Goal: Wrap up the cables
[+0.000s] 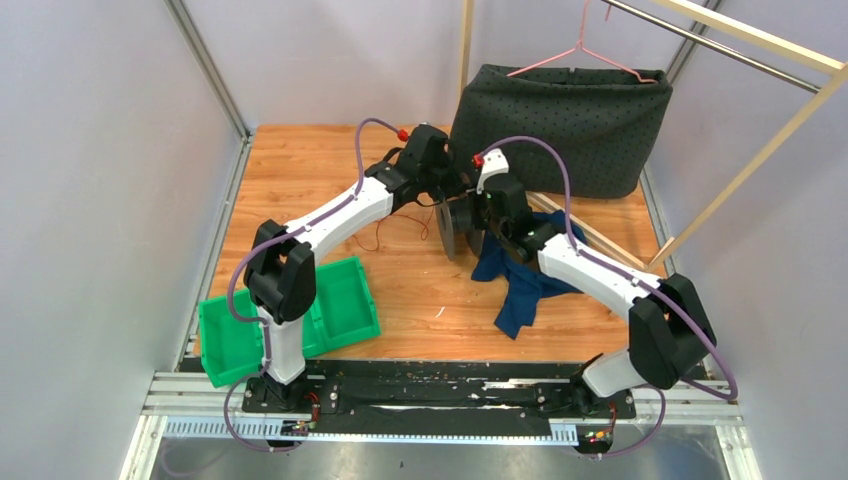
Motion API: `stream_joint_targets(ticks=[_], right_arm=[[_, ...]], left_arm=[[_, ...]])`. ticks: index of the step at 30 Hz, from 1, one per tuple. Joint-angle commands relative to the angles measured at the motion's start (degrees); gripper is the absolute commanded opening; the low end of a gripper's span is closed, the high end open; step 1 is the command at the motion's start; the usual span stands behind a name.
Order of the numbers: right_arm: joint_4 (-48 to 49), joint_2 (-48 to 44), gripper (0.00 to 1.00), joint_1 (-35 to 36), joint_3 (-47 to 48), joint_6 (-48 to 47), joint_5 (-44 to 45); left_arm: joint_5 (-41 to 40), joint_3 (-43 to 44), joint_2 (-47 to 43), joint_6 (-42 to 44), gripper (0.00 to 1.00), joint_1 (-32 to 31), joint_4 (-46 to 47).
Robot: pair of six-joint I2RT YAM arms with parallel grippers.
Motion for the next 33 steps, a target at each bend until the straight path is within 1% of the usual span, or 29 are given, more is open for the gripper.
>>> stream_joint_targets(ticks=[1,3,4,7,9,15,16,17,19,21,24,26,29,33], right_arm=[[1.6,1.2,0.28,1.1,-1.1,0.1,2.6],[1.6,1.7,0.26,1.1,-0.9,0.1,2.5],[1.6,1.9,0.23,1.1,-0.8,0.2,2.6],[1.3,2.3,0.13,1.1,-0.5,0.3,2.6],[1.2,2.2,0.02,1.1,-0.5,0.5,2.7],[1.4,0.7,0.01,1.0,-0.9,1.3,4.1],[1.4,0.6,0.01,1.1,-0.9,1.3,4.3],[1.4,0.3,0.01,1.0,-0.9,1.4,4.3],[1.2,-0.2,0.01,1.1,-0.8,1.5,4.2],[0.7,-0.7,0.01,1.1,-0.5,1.5,3.8],[0.0,-2.1,0.01,1.0,-0.4,1.1,2.1],[-1.2,-3.1,0.01,0.9,-0.2,0.9,0.2],[-3.2,-5.1,0.01,0.0,0.7,1.2,-4.2],[-5.8,-7.8,0.01,-1.7,2.4,1.2,-9.2]], left_arm=[[1.7,1.1,1.7,-0.4,0.0,0.6,-0.9],[2.3,0.9,1.8,-0.8,0.0,0.7,-0.6],[2.5,0.9,1.7,-0.9,0.0,0.8,-0.5],[3.0,0.8,1.9,-1.1,0.0,0.9,-0.3],[3.0,0.8,1.8,-1.1,0.0,1.0,-0.3],[3.6,1.1,1.6,-0.2,0.0,1.3,0.2],[3.8,1.5,1.7,0.1,0.02,1.5,-0.1],[4.0,1.9,1.7,0.4,0.09,1.6,-0.4],[4.9,2.9,1.9,1.2,0.31,2.0,-1.4],[6.3,3.9,1.7,2.5,0.48,2.6,-1.7],[6.4,4.7,-0.2,4.4,0.69,3.1,-1.3],[6.7,4.6,-1.8,5.4,0.8,3.7,-0.3],[8.4,4.5,-4.1,6.5,0.87,5.1,0.8],[12.3,3.6,-7.2,7.1,0.88,9.0,1.9]])
